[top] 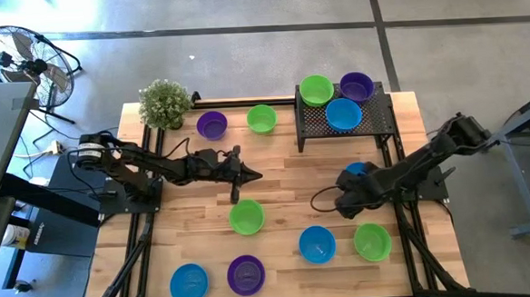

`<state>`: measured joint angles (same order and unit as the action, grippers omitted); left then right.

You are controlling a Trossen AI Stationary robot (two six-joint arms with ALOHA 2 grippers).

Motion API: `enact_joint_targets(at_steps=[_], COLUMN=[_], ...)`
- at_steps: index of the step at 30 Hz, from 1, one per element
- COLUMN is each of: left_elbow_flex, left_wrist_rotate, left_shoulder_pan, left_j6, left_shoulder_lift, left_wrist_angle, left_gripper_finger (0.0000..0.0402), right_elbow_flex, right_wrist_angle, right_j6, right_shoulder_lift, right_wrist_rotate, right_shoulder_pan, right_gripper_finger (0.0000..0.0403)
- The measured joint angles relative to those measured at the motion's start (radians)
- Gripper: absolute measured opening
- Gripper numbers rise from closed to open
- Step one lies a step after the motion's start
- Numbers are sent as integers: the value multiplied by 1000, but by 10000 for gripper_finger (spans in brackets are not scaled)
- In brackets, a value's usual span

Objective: Pick & Place Mini bowls
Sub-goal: Stack the blue bowl on the other blue bowl on the shelf

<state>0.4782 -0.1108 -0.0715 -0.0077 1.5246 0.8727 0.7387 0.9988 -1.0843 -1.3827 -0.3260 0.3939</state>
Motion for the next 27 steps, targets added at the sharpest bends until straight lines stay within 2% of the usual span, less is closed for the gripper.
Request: enact_joint_targets(at_steps=[11,18,23,27], left_elbow_flex=[0,0,0,0], left_wrist_rotate=[-12,-13,-13,-13], left_shoulder_pan=[0,0,0,0], left_j6=[-1,-5,-5,-5], left_shoulder_lift=[0,0,0,0], left_wrist_angle=[-17,-16,-17,-19], left_gripper_finger=[1,1,1,1], right_elbow_flex=[0,0,9,86], right_wrist_angle=[-33,-95,-109,-83], right_j6=[32,64,95,127], right_shoulder_lift=[-104,-108,-84,-39], right_wrist_rotate=[43,49,94,97], right_shoulder_pan=[-64,-74,-75,-74], right_gripper_finger=[72,8,10,3])
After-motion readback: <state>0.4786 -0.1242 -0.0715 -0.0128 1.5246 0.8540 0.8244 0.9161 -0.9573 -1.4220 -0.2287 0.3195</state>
